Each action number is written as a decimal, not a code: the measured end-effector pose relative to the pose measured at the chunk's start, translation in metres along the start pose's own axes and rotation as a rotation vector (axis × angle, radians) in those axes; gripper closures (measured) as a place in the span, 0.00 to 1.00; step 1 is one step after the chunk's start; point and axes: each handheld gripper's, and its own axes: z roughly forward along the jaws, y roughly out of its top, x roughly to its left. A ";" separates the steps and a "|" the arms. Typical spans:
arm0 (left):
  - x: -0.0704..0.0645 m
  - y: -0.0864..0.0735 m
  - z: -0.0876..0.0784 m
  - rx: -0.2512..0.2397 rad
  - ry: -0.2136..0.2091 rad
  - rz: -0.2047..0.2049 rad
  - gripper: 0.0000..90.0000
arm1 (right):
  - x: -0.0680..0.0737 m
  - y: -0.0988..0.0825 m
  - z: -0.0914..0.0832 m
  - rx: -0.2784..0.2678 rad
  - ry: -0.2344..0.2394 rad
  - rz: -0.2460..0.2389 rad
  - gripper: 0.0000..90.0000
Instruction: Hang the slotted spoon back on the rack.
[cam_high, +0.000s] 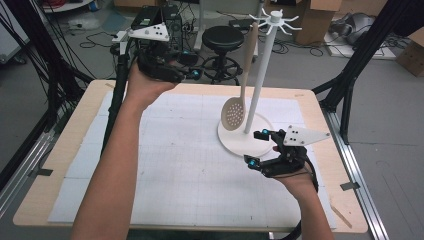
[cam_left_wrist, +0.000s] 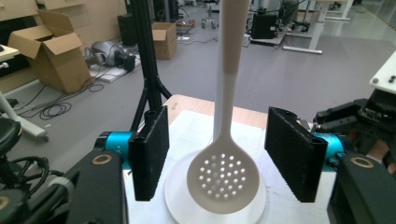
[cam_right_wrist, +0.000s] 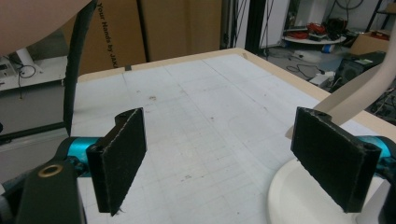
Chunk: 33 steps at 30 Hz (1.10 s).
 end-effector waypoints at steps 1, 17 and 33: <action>0.000 -0.003 -0.003 -0.007 -0.002 0.002 0.43 | 0.000 0.000 0.000 -0.002 0.000 -0.001 0.20; -0.015 -0.055 -0.046 -0.016 0.016 -0.002 0.34 | -0.001 0.002 0.001 -0.010 -0.001 -0.012 0.20; -0.033 -0.126 -0.079 -0.027 0.029 -0.040 0.25 | -0.003 -0.001 0.004 0.004 0.006 -0.001 0.20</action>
